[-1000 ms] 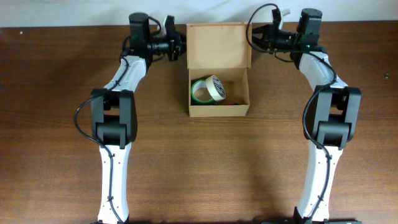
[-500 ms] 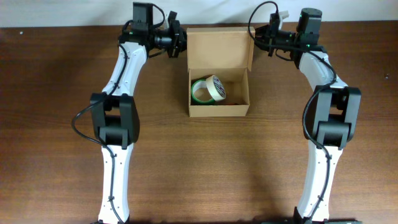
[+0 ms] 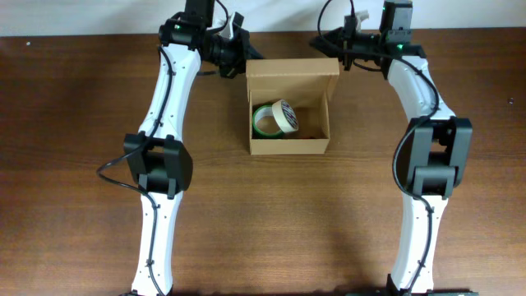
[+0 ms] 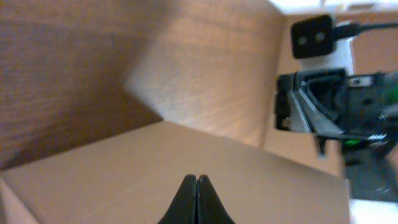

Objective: Pack container
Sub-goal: 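Raise the lid with both grippers and fold it down over the box, then press the closed lid down with both grippers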

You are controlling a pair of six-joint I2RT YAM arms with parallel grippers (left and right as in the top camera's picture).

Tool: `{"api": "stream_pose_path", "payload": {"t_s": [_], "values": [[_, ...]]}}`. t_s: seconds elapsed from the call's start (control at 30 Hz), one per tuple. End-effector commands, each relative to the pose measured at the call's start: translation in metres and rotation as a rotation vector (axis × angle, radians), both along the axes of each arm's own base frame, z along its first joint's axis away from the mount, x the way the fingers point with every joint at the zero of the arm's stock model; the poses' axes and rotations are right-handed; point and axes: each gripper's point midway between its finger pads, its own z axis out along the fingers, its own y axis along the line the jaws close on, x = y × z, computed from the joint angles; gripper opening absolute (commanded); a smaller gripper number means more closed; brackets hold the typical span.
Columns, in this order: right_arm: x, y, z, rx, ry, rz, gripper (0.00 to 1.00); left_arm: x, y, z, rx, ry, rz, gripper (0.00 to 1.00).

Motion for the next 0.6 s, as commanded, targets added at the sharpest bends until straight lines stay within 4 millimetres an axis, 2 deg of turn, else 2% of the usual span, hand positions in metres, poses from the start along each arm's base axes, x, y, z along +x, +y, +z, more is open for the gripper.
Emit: {"api": "stream_pose_path", "payload": {"t_s": [0.0, 0.17, 0.4, 0.57], "values": [[-0.002, -0.013, 0.034, -0.159, -0.128, -0.07, 0.04, -0.003, 0.002, -0.004, 0.132, -0.084, -0.033, 0.02], [-0.028, -0.025, 0.029, -0.351, -0.11, -0.07, 0.04, -0.024, 0.004, -0.008, 0.27, -0.068, -0.062, 0.02], [-0.075, -0.043, 0.039, -0.669, -0.159, -0.006, 0.04, -0.056, 0.009, -0.016, 0.457, -0.012, -0.095, 0.02], [-0.112, -0.054, 0.046, -0.883, -0.166, 0.072, 0.04, -0.078, 0.02, -0.019, 0.639, 0.01, -0.104, 0.02]]}}
